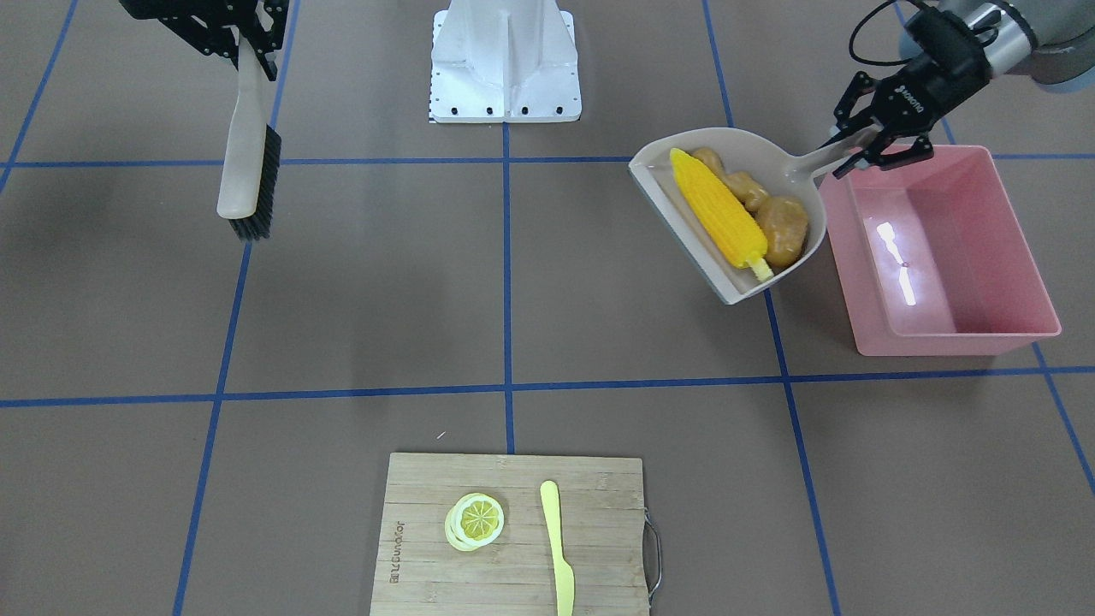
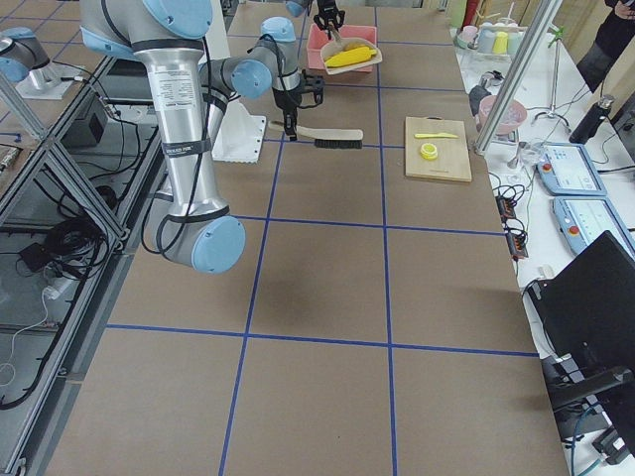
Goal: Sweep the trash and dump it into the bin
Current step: 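Lift the dustpan over the pink bin with the left gripper while the right withdraws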
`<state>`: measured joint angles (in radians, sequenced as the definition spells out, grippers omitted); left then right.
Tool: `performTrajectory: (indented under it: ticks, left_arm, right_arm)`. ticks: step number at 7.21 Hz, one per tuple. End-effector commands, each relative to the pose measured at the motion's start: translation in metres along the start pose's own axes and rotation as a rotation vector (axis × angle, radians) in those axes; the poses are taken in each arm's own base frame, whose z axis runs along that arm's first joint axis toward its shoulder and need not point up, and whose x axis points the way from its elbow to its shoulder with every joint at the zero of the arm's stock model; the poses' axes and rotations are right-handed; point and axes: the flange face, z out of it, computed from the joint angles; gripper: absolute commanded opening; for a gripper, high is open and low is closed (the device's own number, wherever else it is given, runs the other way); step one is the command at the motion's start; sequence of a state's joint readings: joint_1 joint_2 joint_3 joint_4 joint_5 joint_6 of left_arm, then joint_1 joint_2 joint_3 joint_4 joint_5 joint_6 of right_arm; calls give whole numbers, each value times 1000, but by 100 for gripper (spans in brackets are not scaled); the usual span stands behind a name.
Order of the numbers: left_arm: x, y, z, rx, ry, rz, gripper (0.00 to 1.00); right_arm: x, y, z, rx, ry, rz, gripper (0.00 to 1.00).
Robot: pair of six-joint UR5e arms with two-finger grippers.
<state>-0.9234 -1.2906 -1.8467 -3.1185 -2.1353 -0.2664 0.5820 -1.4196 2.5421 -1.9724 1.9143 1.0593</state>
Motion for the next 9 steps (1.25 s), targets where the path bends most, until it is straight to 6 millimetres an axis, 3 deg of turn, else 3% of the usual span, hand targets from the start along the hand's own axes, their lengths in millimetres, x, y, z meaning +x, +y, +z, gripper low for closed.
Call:
performTrajectory:
  ticks: [1, 2, 4, 6, 7, 9]
  left_arm:
    - [-9, 56, -86, -42, -155, -97, 4]
    - [-10, 76, -116, -60, -216, -132, 4]
    - [8, 119, -168, -136, -259, -232, 4]
    - [10, 166, -195, -210, -229, -370, 4]
    - [6, 169, -203, -248, -226, -442, 2]
    - [12, 167, -208, -356, -208, -445, 2]
  right_arm:
    - [51, -3, 20, -28, 111, -108, 0]
    - [69, -5, 33, -13, 108, -118, 0]
    - [101, -12, 79, -9, 114, -110, 0]
    - [135, -21, 123, 5, 133, -94, 0]
    - [154, -31, 148, 28, 128, -73, 0]
    - [182, -44, 179, 46, 118, -9, 0]
